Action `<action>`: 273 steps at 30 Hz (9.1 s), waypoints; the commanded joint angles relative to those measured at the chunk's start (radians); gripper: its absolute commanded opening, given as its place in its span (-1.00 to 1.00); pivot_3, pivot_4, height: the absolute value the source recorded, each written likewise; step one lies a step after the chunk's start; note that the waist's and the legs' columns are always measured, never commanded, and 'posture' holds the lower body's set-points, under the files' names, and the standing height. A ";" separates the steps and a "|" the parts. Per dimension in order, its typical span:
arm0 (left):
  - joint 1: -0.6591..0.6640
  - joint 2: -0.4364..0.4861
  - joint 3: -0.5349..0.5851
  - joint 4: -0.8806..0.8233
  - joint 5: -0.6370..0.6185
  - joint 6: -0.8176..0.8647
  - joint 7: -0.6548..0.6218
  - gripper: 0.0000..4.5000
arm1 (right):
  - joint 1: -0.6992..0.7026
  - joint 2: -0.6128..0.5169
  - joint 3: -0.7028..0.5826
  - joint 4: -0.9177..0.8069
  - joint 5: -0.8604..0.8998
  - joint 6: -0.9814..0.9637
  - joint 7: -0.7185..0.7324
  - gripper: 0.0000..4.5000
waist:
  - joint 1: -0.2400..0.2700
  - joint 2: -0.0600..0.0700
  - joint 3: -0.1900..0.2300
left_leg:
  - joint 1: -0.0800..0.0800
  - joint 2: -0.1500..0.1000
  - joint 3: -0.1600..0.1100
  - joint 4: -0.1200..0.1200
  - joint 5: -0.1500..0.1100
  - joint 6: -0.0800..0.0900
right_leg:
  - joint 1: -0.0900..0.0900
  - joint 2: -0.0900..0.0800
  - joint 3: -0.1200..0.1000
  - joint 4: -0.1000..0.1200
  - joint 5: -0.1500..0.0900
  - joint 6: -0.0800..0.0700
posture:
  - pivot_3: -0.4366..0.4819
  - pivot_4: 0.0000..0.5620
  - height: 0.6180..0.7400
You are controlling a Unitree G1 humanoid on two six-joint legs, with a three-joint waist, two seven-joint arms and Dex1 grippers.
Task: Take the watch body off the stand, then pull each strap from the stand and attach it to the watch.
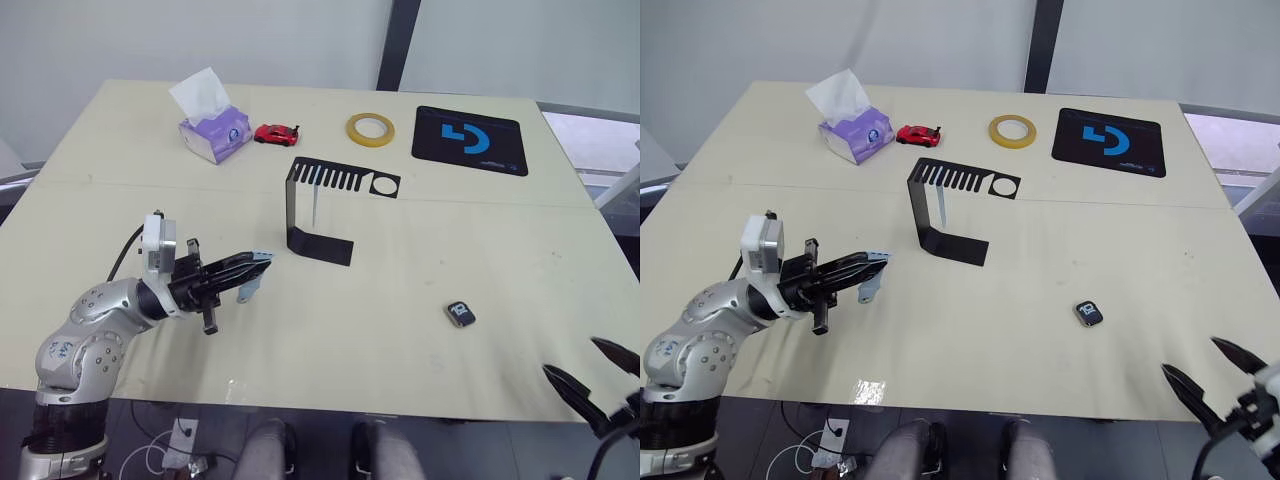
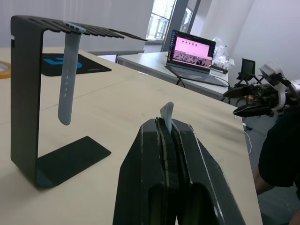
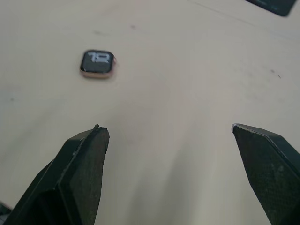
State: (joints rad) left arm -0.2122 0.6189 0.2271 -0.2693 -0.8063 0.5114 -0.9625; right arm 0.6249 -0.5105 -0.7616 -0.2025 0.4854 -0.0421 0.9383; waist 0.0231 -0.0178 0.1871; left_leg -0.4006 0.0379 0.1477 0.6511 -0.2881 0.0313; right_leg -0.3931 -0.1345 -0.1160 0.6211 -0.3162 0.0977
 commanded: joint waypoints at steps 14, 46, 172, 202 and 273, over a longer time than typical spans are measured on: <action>-0.056 -0.050 -0.076 -0.120 0.022 -0.037 0.049 -1.00 | -0.129 -0.007 0.226 -0.267 0.032 0.277 -0.269 0.99 | -0.013 0.001 0.000 | 0.004 0.001 0.001 -0.002 0.001 -0.003 | 0.001 0.000 0.002 0.001 -0.001 -0.002 | -0.05 -0.47 1.00; -0.082 -0.140 -0.266 -0.152 0.141 -0.124 0.022 -1.00 | -0.464 -0.071 0.548 -0.253 -0.118 0.654 -0.444 0.49 | -0.002 0.001 0.000 | 0.001 0.000 0.001 0.001 0.005 0.004 | 0.000 0.003 0.000 0.004 0.000 -0.002 | -0.05 -0.47 1.00; -0.212 -0.012 -0.455 0.010 0.696 -0.749 -0.071 -1.00 | -0.925 -0.353 0.784 -0.201 1.396 1.115 -0.958 -0.32 | -0.002 0.000 -0.001 | -0.005 0.002 0.000 0.011 0.003 0.009 | -0.001 0.001 -0.003 0.004 0.001 -0.001 | -0.05 -0.47 1.00; -0.205 -0.017 -0.475 0.001 0.704 -0.723 -0.063 -1.00 | -0.910 -0.352 0.777 -0.199 1.374 1.114 -0.949 -0.32 | -0.002 0.000 -0.001 | -0.005 0.002 0.000 0.011 0.002 0.010 | -0.001 0.001 -0.003 0.003 0.001 -0.001 | -0.05 -0.47 1.00; -0.254 -0.056 -0.532 -0.012 0.771 -0.611 -0.043 -1.00 | -0.939 -0.335 0.804 -0.218 1.361 1.116 -0.969 -0.32 | -0.002 0.000 -0.001 | -0.006 0.003 0.000 0.011 0.002 0.010 | -0.001 0.001 -0.003 0.002 0.001 -0.001 | -0.05 -0.47 1.00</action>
State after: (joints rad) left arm -0.4514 0.5696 -0.2947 -0.2300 -0.0339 -0.0992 -1.0135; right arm -0.2993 -0.8487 0.0381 -0.3875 1.8225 1.0872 -0.0374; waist 0.0215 -0.0177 0.1864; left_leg -0.4065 0.0409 0.1476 0.6616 -0.2863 0.0415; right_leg -0.3939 -0.1339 -0.1192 0.6235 -0.3153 0.0971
